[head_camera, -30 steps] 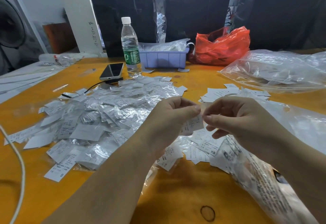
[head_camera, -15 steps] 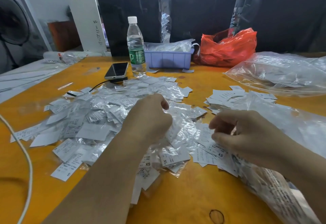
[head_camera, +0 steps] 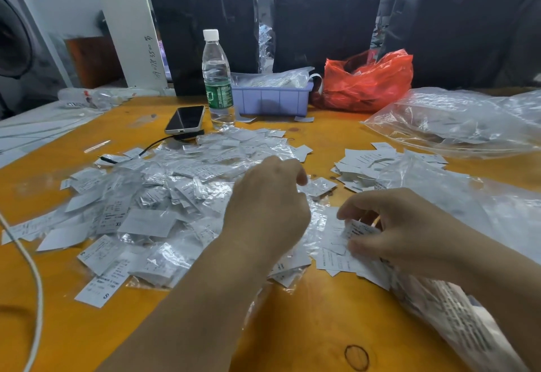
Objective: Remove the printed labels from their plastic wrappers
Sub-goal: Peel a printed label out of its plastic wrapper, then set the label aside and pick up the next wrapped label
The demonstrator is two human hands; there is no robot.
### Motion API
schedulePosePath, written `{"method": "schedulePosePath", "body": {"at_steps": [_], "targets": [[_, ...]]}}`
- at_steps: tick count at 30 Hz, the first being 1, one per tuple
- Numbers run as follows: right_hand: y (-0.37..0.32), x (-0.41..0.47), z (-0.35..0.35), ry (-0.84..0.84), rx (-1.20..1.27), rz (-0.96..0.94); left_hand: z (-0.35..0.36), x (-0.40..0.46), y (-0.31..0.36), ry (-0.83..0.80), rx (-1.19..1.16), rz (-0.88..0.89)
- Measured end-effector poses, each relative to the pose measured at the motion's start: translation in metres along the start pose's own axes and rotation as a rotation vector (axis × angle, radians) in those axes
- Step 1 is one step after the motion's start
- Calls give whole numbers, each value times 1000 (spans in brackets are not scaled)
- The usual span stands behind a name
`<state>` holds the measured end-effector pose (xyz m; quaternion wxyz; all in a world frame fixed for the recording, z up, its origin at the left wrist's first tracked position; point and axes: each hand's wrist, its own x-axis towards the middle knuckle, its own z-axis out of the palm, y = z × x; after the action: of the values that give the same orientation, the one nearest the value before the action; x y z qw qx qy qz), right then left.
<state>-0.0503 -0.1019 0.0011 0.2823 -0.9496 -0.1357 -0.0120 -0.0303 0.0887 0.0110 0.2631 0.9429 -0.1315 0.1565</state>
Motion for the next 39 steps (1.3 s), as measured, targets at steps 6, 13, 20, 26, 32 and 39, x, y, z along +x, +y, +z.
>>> {"method": "schedulePosePath", "body": {"at_steps": [6,13,20,26,32,39], "targets": [[-1,2,0,114,266,-165,9,-6,10,-271,-263,6],[-5,1,4,138,270,-266,19,-7,16,-338,-416,-45],[-4,2,-10,49,129,-140,24,-7,14,-371,-431,-10],[1,6,-12,-41,129,-66,20,-8,14,-308,-456,36],[-7,9,-12,58,73,-121,20,-6,12,-283,-438,45],[-14,8,-13,39,-44,-111,20,-6,14,-292,-404,73]]}}
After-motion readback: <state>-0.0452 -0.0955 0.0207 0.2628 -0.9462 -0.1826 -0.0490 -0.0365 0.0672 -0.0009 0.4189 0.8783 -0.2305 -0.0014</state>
